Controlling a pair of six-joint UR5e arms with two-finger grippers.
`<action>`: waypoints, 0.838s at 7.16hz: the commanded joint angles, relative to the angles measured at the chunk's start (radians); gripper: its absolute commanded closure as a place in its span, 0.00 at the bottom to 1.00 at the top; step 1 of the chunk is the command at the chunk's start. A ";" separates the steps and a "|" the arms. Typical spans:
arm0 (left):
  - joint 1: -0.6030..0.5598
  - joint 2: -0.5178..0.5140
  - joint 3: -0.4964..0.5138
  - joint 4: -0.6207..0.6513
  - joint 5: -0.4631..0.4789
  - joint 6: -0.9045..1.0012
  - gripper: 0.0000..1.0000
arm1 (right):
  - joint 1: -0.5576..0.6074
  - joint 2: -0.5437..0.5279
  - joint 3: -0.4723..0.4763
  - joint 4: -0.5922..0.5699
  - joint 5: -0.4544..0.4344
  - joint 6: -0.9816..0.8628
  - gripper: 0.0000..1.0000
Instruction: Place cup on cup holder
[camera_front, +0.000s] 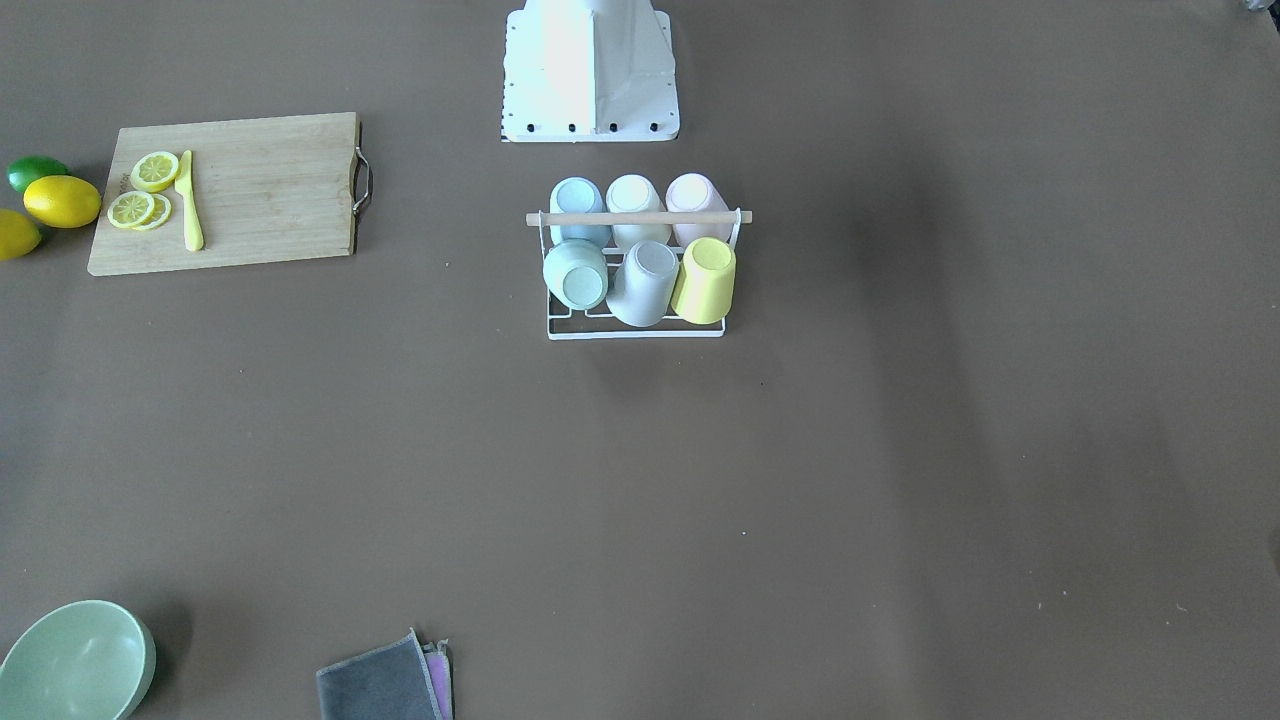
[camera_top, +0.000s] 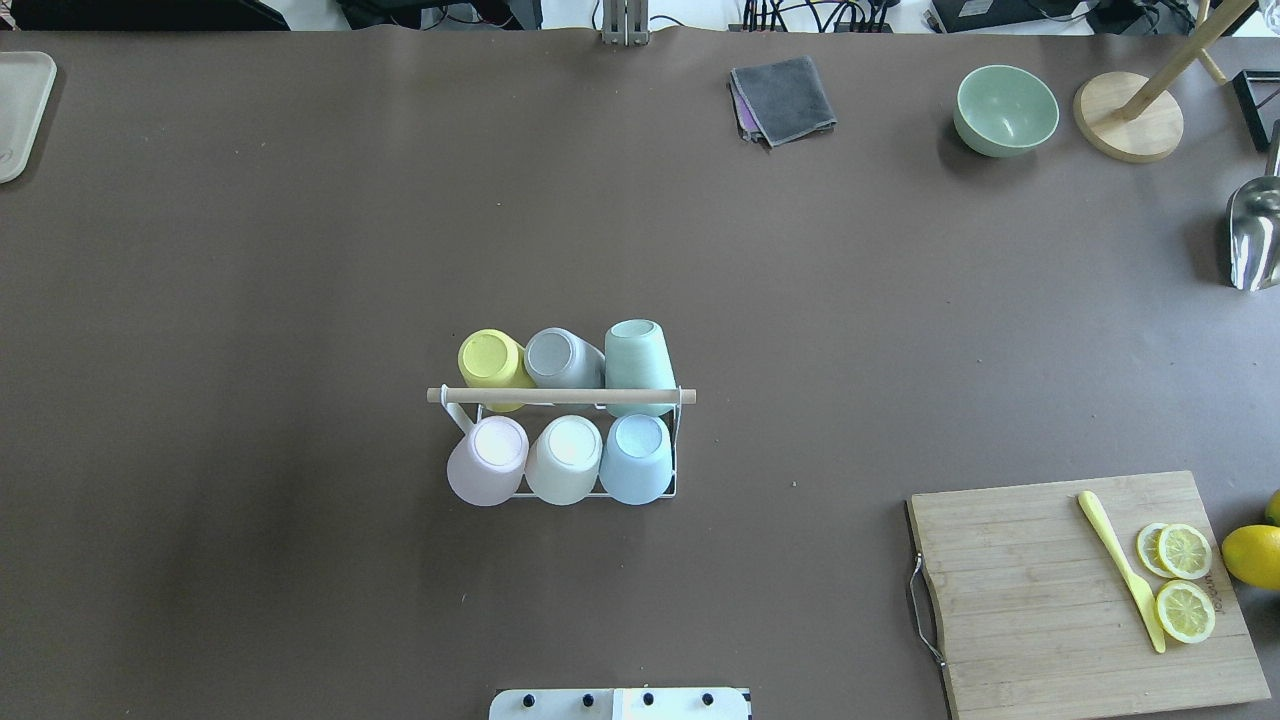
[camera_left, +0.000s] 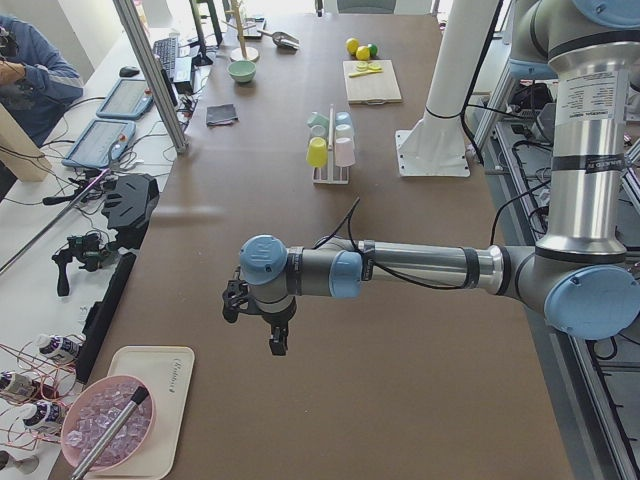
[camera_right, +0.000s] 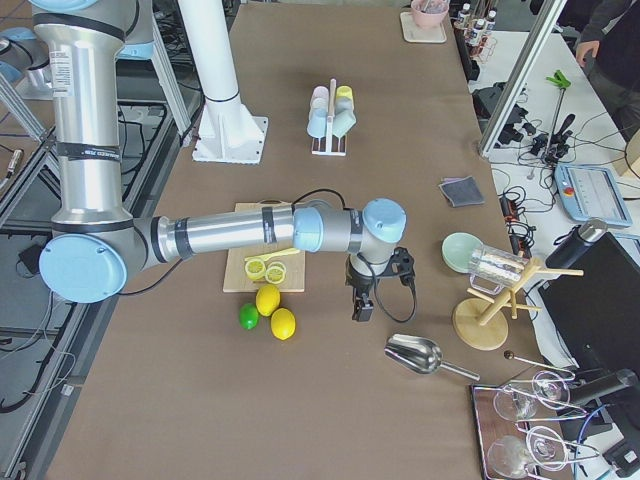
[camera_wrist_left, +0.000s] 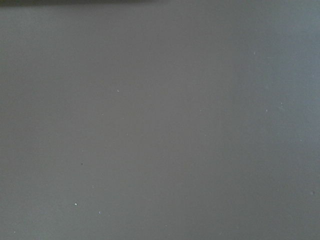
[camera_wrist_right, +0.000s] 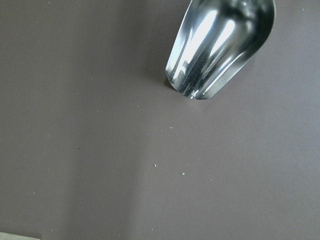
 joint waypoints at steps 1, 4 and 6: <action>0.000 -0.006 0.012 0.006 0.003 0.000 0.03 | 0.024 0.001 -0.008 0.014 -0.002 0.006 0.00; -0.002 0.008 0.007 0.001 0.006 0.000 0.03 | 0.050 0.000 0.017 -0.002 -0.005 0.029 0.00; -0.003 0.009 0.004 0.001 0.006 0.000 0.02 | 0.050 0.012 0.046 -0.083 -0.006 0.057 0.00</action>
